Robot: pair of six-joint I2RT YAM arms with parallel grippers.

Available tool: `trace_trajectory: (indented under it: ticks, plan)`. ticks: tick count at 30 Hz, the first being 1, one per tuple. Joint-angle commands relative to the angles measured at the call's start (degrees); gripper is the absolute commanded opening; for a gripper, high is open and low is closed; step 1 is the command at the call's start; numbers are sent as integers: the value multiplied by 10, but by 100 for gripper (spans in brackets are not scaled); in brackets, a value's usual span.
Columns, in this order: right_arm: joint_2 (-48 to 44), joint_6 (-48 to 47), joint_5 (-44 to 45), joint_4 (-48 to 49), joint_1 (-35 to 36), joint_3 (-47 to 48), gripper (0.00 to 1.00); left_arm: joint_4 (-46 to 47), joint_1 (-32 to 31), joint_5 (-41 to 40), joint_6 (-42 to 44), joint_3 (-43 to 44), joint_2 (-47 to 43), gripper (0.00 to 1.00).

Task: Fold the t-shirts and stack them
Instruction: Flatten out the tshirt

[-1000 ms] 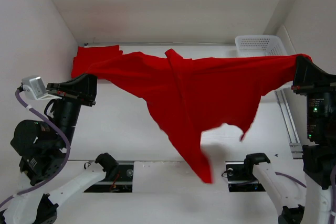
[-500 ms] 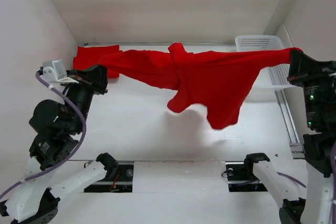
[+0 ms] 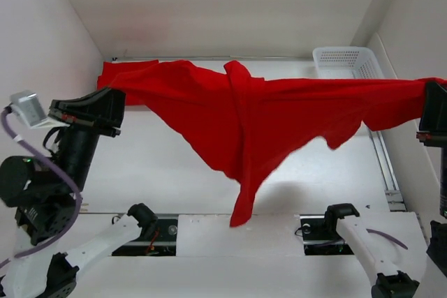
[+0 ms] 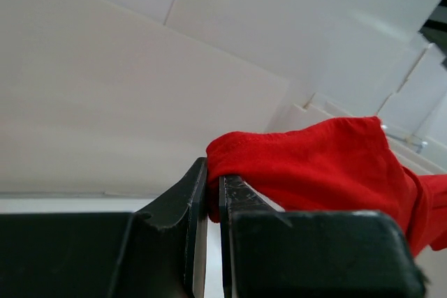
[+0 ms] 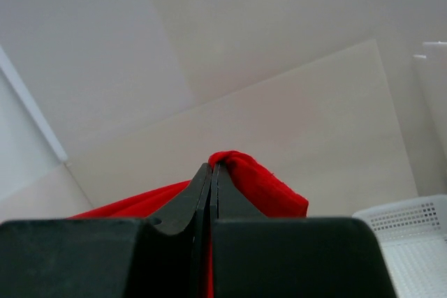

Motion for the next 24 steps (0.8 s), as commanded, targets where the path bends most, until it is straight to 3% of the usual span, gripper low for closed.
trace_trajectory:
  ticks: [1, 7, 8, 9, 11, 12, 13, 14, 15, 16, 17, 19, 20, 22, 24]
  plan:
    - [50, -26, 34, 31, 8, -23, 0, 39, 8, -87, 3, -32, 40, 0]
    - [159, 1, -99, 118, 8, -139, 0, 18, 8, -277, -119, -193, 100, 0]
    - [180, 1, -111, 130, 14, -165, 0, 5, 17, -293, -180, -218, 111, 2]
    - [232, 6, -117, 145, 24, -174, 0, -8, 31, -293, -211, -240, 121, 11]
    - [291, 6, -104, 159, 55, -181, 0, -1, 83, -214, -254, -317, 158, 15]
    - [324, 6, -94, 167, 66, -187, 0, 14, 107, -169, -271, -343, 174, 21]
    - [397, 6, -86, 167, 75, -175, 4, 48, 132, -64, -277, -384, 192, 55]
    - [436, 1, -80, 167, 81, -161, 12, 60, 156, -20, -286, -396, 234, 74]
    - [474, 1, -80, 161, 88, -124, 19, 66, 200, 14, -287, -402, 257, 83]
    - [578, 1, -68, 126, 88, -75, 38, 54, 222, 34, -287, -374, 299, 99]
    - [579, 1, -68, 126, 88, -75, 39, 41, 222, 24, -287, -374, 299, 100]
    - [657, 1, -27, 74, 96, 3, 54, 15, 222, -3, -271, -335, 340, 100]
    - [673, 1, -10, 60, 105, 22, 77, 8, 222, -11, -261, -301, 347, 100]
    - [696, 1, 19, 33, 112, 60, 99, 8, 222, -16, -234, -274, 365, 100]
    - [702, 1, 19, 33, 118, 60, 99, 14, 222, -4, -215, -240, 375, 100]
